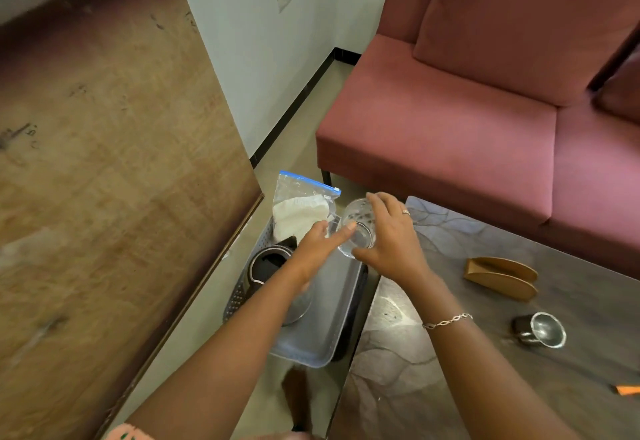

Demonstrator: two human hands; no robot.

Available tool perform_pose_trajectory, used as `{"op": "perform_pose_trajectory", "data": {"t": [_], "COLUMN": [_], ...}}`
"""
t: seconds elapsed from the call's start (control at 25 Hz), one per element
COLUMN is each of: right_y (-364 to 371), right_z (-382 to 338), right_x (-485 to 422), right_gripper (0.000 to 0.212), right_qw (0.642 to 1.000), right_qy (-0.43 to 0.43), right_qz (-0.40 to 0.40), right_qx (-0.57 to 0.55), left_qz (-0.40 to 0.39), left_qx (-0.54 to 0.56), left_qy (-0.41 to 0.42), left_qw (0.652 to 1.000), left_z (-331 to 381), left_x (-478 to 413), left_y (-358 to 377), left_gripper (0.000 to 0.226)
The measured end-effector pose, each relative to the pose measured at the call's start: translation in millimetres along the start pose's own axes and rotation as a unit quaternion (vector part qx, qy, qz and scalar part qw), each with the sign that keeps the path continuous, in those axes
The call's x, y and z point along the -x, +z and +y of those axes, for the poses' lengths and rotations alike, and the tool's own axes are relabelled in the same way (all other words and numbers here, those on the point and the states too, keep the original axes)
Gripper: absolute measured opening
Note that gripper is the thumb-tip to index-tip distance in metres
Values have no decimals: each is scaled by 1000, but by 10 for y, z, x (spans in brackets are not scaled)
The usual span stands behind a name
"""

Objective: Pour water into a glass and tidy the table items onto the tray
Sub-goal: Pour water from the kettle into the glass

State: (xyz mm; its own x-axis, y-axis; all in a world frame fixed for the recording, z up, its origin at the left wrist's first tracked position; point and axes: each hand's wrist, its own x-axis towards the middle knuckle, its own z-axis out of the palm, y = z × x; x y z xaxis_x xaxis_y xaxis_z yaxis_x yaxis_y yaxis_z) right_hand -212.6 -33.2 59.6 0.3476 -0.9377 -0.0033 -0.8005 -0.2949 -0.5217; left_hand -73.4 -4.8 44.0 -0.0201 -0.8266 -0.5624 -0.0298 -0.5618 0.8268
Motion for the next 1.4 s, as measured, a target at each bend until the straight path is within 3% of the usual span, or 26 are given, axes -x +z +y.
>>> {"op": "perform_pose_trajectory", "data": {"t": [0.12,0.24,0.44,0.6,0.72,0.8,0.88,0.96,1.04,1.16,1.28,1.4], "right_y": [-293,-454,-504,-377,-317,-298,-278,-269,-265,-269,-269,-264], "right_z": [-57,-1,222,348,355,340,316,282,258,242,214,201], "right_x": [210,402,722,877,900,903,911,919,906,875,843,826], "right_gripper": [86,93,114,99,90,92,97,99,98,99,98,97], "right_qw": [1000,999,971,943,934,927,926,926,926,927,926,925], "right_qy": [-22,-45,-12,18,20,24,26,28,34,36,43,48], "right_qz": [9,21,15,27,55,70,81,84,84,92,100,106], "right_qx": [-11,-20,-239,-330,-353,-366,-368,-367,-366,-361,-362,-363], "left_qz": [-63,-46,-36,-64,-104,-127,-15,172,253,220,209,238], "left_qx": [123,165,166,161,131,42,-97,-263,-329,-267,-169,-168], "left_qy": [-5,-5,7,9,19,52,83,84,-19,-164,-168,-140], "left_qw": [990,985,985,985,986,990,992,946,910,924,948,946], "left_z": [42,88,72,94,97,0,-244,-608,-961,-1479,-1673,-1662], "left_x": [152,322,514,629,709,707,640,554,538,463,413,335], "left_y": [230,404,587,701,670,527,239,-193,-578,-911,-936,-894], "left_gripper": [54,24,30,23,42,82,111,117,121,108,73,51]}}
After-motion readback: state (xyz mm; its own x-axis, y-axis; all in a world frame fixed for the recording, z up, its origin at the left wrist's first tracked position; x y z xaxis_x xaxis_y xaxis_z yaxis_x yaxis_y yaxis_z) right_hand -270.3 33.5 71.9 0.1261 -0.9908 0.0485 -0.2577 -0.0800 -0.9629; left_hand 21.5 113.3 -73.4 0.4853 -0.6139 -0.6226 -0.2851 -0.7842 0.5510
